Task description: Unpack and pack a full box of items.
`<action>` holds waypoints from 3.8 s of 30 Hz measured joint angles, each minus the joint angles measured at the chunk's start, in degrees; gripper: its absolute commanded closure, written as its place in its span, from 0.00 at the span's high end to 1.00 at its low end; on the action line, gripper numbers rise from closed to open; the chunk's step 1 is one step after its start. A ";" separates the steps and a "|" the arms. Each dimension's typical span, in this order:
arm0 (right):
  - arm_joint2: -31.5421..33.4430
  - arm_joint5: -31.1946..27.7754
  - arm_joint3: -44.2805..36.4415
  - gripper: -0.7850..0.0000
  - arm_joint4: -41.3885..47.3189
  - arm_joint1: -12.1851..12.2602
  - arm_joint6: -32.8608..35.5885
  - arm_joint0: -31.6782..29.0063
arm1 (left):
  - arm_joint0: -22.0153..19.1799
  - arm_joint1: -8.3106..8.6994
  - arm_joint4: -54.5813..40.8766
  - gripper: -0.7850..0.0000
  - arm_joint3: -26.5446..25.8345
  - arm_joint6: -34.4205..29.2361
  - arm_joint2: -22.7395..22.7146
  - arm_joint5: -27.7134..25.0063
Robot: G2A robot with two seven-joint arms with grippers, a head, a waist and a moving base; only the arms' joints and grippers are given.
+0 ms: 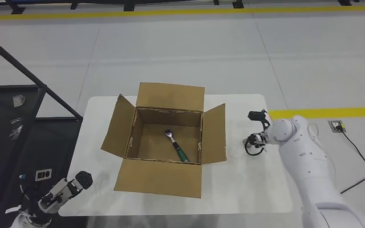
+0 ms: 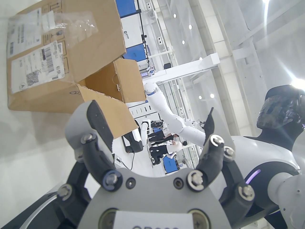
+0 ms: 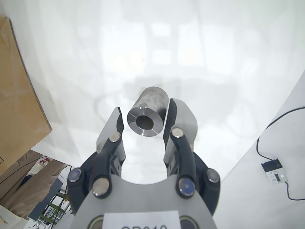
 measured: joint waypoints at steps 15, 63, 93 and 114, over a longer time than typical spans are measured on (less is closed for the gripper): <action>-2.76 3.18 3.57 0.00 0.85 -0.48 -5.99 2.89 | 0.00 0.00 0.00 1.00 0.00 0.00 0.00 0.00; -55.99 1.35 10.68 0.00 13.64 -27.10 -13.42 14.69 | 0.00 0.00 0.00 1.00 0.00 0.00 0.00 0.00; -55.05 3.02 20.76 1.00 13.67 -31.59 -20.28 15.59 | 0.53 -0.23 1.62 1.00 -1.81 2.68 -0.16 0.76; -52.36 -5.79 15.52 1.00 12.68 -30.00 -35.61 16.10 | -6.34 -1.58 20.70 1.00 -6.14 21.86 4.33 4.19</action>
